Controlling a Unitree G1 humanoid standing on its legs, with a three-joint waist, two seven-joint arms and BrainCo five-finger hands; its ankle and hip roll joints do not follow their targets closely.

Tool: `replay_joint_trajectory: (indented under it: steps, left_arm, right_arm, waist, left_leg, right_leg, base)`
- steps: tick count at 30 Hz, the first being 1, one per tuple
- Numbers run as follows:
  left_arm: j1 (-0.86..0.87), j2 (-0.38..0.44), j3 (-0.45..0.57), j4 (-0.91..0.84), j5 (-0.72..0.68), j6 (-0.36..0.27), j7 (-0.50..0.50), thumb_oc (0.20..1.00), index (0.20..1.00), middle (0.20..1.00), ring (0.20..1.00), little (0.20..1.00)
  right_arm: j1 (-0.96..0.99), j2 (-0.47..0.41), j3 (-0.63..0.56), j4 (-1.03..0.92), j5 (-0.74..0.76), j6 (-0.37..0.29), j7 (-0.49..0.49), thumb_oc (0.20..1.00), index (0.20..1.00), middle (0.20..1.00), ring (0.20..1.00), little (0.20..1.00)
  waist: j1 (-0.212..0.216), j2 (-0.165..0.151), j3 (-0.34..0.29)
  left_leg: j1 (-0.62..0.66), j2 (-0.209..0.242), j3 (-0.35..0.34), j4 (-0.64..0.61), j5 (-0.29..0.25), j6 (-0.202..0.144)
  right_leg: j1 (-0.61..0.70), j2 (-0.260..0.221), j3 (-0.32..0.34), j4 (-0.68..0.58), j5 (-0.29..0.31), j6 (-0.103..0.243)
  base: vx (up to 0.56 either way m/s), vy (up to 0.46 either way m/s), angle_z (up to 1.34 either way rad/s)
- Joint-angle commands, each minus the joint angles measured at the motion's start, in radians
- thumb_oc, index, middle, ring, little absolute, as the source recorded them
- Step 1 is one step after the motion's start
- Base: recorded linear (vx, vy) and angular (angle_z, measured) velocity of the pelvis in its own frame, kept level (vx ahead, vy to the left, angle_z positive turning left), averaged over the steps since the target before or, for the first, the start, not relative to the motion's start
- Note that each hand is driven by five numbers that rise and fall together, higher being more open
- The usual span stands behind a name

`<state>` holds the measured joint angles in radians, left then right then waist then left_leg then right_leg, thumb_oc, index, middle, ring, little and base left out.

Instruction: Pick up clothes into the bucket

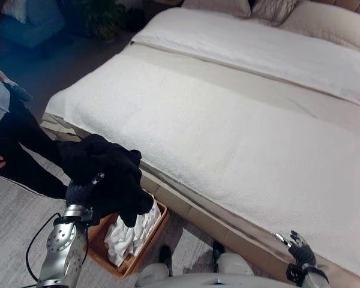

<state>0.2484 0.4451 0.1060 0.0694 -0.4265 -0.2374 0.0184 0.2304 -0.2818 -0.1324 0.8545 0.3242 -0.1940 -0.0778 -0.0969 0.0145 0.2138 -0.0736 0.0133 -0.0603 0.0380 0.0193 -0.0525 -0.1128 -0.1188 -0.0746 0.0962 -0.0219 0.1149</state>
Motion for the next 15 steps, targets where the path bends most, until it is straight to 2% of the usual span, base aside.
replay_joint_trajectory:
  steps: [1,2,4,5,7,8,9,10,11,15]
  left_arm:
    - [-0.069,0.048,0.034,0.035,0.209,-0.12,0.16,0.2,0.2,0.2,0.2,0.2]
    - [-0.073,0.048,0.033,0.038,0.21,-0.122,0.162,0.2,0.2,0.2,0.2,0.2]
    - [-0.139,0.058,-0.017,0.169,0.297,-0.114,0.249,0.2,0.2,0.2,0.2,0.2]
    - [-0.142,0.058,-0.019,0.173,0.298,-0.115,0.25,0.2,0.2,0.2,0.2,0.2]
    - [-0.235,0.061,-0.07,0.328,0.357,-0.101,0.341,0.2,0.2,0.2,0.2,0.2]
    - [-0.239,0.061,-0.072,0.332,0.358,-0.103,0.343,0.2,0.2,0.2,0.2,0.2]
    - [-0.313,0.085,-0.107,0.42,0.407,-0.09,0.398,0.2,0.2,0.2,0.2,0.2]
    - [-0.317,0.086,-0.108,0.423,0.407,-0.092,0.4,0.2,0.2,0.2,0.2,0.2]
    - [-0.382,0.112,-0.14,0.5,0.439,-0.074,0.431,0.2,0.2,0.2,0.2,0.2]
    - [-0.486,0.166,-0.18,0.589,0.466,-0.045,0.466,0.2,0.2,0.2,0.2,0.2]
  right_arm:
    - [-0.094,-0.051,0.064,0.036,-0.106,-0.043,-0.103,1.0,1.0,1.0,1.0,1.0]
    - [-0.097,-0.051,0.063,0.038,-0.106,-0.044,-0.103,1.0,1.0,1.0,1.0,1.0]
    - [-0.129,-0.076,0.108,0.065,-0.158,-0.042,-0.138,1.0,1.0,1.0,1.0,1.0]
    - [-0.13,-0.076,0.107,0.066,-0.158,-0.042,-0.138,1.0,1.0,1.0,1.0,1.0]
    - [-0.16,-0.101,0.15,0.059,-0.199,-0.052,-0.185,1.0,1.0,1.0,1.0,1.0]
    - [-0.162,-0.101,0.149,0.06,-0.2,-0.053,-0.185,1.0,1.0,1.0,1.0,1.0]
    - [-0.193,-0.121,0.182,0.053,-0.227,-0.061,-0.217,1.0,1.0,1.0,1.0,1.0]
    - [-0.194,-0.12,0.181,0.054,-0.227,-0.062,-0.217,1.0,1.0,1.0,1.0,1.0]
    - [-0.217,-0.132,0.201,0.04,-0.229,-0.07,-0.236,1.0,1.0,1.0,1.0,1.0]
    - [-0.252,-0.152,0.216,0.023,-0.218,-0.083,-0.263,1.0,1.0,1.0,1.0,1.0]
  waist:
    - [-0.008,-0.016,0.068]
    - [-0.007,-0.016,0.064]
    - [-0.013,-0.015,0.115]
    - [-0.012,-0.014,0.113]
    - [-0.023,-0.022,0.166]
    - [-0.022,-0.021,0.165]
    - [-0.031,-0.033,0.205]
    - [-0.03,-0.033,0.205]
    - [-0.039,-0.041,0.232]
    - [-0.049,-0.052,0.284]
  left_leg:
    - [-0.115,-0.04,0.007,0.181,-0.088,0.026]
    - [-0.123,-0.041,0.007,0.181,-0.084,0.026]
    - [-0.177,-0.046,0.008,0.224,-0.085,0.03]
    - [-0.182,-0.046,0.009,0.228,-0.086,0.03]
    - [-0.243,-0.045,0.008,0.281,-0.087,0.032]
    - [-0.248,-0.045,0.009,0.285,-0.088,0.032]
    - [-0.294,-0.041,0.007,0.318,-0.087,0.034]
    - [-0.298,-0.042,0.007,0.321,-0.088,0.033]
    - [-0.338,-0.039,0.007,0.349,-0.086,0.033]
    - [-0.415,-0.038,-0.002,0.416,-0.094,0.03]
  right_leg:
    - [-0.07,-0.025,0.028,0.12,-0.032,0.003]
    - [-0.077,-0.025,0.029,0.12,-0.028,0.003]
    - [-0.134,-0.032,0.037,0.172,-0.034,-0.004]
    - [-0.139,-0.032,0.037,0.175,-0.036,-0.004]
    - [-0.196,-0.033,0.05,0.225,-0.045,-0.012]
    - [-0.201,-0.033,0.051,0.228,-0.046,-0.012]
    - [-0.25,-0.029,0.056,0.267,-0.052,-0.017]
    - [-0.254,-0.029,0.057,0.27,-0.053,-0.017]
    - [-0.292,-0.027,0.056,0.298,-0.057,-0.021]
    - [-0.358,-0.026,0.058,0.362,-0.074,-0.026]
  base:
    - [-0.15,0.053,0.0]
    - [-0.12,0.039,0.0]
    - [-0.1,0.023,-0.01]
    - [-0.12,0.016,0.02]
    - [-0.13,-0.006,0.02]
    - [-0.19,-0.025,0.02]
    - [-0.11,-0.02,-0.06]
    - [-0.18,-0.037,-0.02]
    - [-0.07,-0.017,-0.02]
    - [-0.12,-0.023,0.01]
